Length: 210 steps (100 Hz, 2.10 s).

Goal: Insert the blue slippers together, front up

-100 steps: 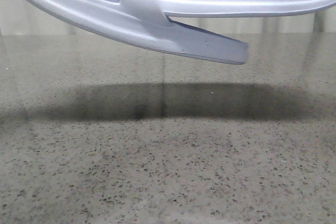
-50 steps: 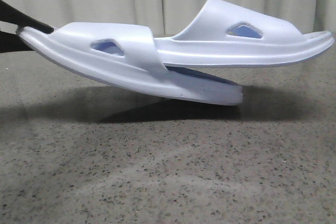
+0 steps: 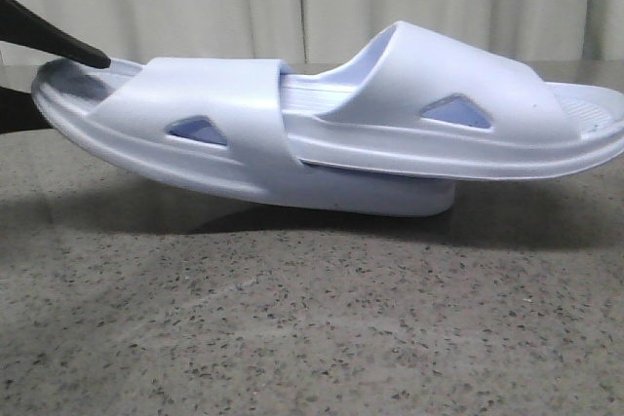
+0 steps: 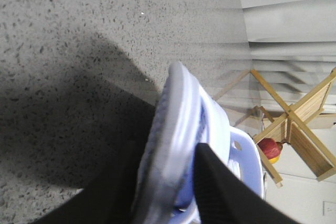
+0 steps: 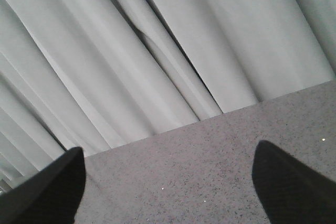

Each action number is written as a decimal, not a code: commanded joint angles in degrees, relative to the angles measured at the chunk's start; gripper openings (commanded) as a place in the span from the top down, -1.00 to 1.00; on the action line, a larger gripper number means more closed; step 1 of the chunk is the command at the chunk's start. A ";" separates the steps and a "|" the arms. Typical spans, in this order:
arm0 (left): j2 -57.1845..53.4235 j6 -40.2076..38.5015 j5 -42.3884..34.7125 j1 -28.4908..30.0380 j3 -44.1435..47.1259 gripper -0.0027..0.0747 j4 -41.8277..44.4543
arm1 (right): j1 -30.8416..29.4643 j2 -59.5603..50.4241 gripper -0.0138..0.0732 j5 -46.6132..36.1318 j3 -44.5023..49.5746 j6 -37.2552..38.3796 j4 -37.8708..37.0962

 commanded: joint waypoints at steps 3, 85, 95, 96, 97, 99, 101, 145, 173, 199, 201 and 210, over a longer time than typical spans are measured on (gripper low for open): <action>-0.69 2.61 0.39 -0.49 -1.37 0.06 -2.38 | -0.50 -0.01 -0.62 -4.53 -2.19 -0.40 -0.63; -11.58 8.14 -30.44 -0.49 -7.20 -0.14 27.36 | -0.50 -0.01 -0.62 -1.38 -2.19 -0.40 -13.51; -16.33 8.14 -31.82 -0.49 -7.20 -0.14 33.83 | -0.54 -0.01 -0.62 2.53 -2.19 -0.40 -20.11; -16.96 8.14 -31.94 -0.49 -7.20 -0.14 34.77 | -0.66 -0.01 -0.62 3.19 -2.19 -0.40 -20.50; -17.29 8.14 -31.96 -0.49 -7.20 -0.14 35.25 | -0.65 -0.01 -0.62 3.55 -2.19 -0.40 -21.26; -18.70 8.14 -32.06 -0.49 -7.20 -0.14 36.97 | -0.79 -0.01 -0.62 4.65 -2.19 -0.40 -22.43; -19.42 8.14 -32.06 -0.49 -7.20 -0.14 37.76 | -0.78 -0.01 -0.62 5.74 -2.19 -0.40 -23.72; -41.48 8.14 -31.83 -0.49 3.29 -0.14 44.51 | -0.82 -13.65 -0.62 12.64 4.44 -0.40 -34.10; -51.34 8.14 -30.39 -0.49 12.55 -0.14 46.03 | -0.82 -24.18 -0.62 20.21 10.63 -0.40 -34.20; -52.19 8.14 -30.19 -0.49 16.37 -0.07 46.03 | -0.82 -25.86 -0.60 22.00 12.51 -0.40 -33.52; -52.19 8.14 -30.19 -0.49 16.54 -0.05 46.03 | -0.82 -25.86 -0.60 21.37 12.51 -0.40 -33.52; -52.19 8.14 -30.19 -0.49 17.19 0.10 46.03 | -0.82 -25.86 -0.60 19.33 12.51 -0.40 -33.64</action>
